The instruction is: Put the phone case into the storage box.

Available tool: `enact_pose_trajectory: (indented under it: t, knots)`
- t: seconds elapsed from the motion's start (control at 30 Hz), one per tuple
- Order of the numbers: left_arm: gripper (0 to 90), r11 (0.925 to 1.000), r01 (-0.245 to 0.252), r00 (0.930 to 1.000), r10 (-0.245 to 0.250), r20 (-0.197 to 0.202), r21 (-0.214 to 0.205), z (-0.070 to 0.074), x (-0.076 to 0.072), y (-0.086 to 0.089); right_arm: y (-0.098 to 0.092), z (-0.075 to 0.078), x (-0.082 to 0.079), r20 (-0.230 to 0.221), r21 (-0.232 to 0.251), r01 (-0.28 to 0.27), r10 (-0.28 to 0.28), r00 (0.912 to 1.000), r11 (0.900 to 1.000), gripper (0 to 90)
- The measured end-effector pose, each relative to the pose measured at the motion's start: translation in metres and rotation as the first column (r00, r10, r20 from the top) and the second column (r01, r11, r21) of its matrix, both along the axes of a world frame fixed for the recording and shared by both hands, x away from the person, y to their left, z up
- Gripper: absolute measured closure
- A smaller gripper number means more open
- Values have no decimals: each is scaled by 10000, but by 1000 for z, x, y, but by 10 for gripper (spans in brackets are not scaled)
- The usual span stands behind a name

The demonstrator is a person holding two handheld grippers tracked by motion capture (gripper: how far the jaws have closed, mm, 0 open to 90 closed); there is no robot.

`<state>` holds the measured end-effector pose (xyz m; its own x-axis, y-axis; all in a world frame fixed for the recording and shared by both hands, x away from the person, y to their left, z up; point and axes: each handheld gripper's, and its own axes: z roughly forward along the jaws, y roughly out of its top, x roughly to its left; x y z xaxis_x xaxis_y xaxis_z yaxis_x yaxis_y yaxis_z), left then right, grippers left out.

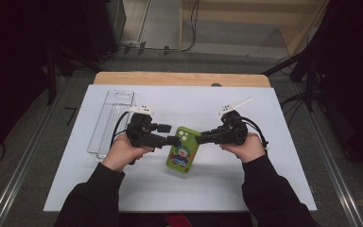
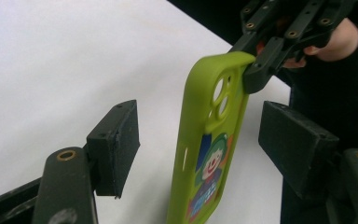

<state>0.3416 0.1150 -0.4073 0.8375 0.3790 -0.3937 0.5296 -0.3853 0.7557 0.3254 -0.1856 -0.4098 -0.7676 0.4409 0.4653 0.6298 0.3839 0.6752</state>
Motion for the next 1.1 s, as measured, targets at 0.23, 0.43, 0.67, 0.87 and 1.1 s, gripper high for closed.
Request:
enact_pose_trajectory:
  t: [0.23,0.43,0.67,0.87,1.1]
  knots:
    - [295,9994,-340,9994,340,96,63,1,0,0,-6,3,-2,3,-135,523,-523,9986,9985,747]
    - [295,9985,-545,9981,544,278,34,1,-1,0,-8,5,-3,61,-169,1104,-1103,9939,9937,747]
    - [294,9967,-796,9959,790,444,123,0,-2,-1,-10,4,-1,-34,-307,1535,-1537,9881,9877,747]
    - [273,9960,-891,9947,887,525,59,-1,-3,-3,-10,5,-1,-184,-417,1834,-1843,9827,9822,747]
    - [241,9959,-883,9937,868,713,181,-3,-5,-8,-6,6,-1,-218,-660,2204,-2222,9748,9732,747]
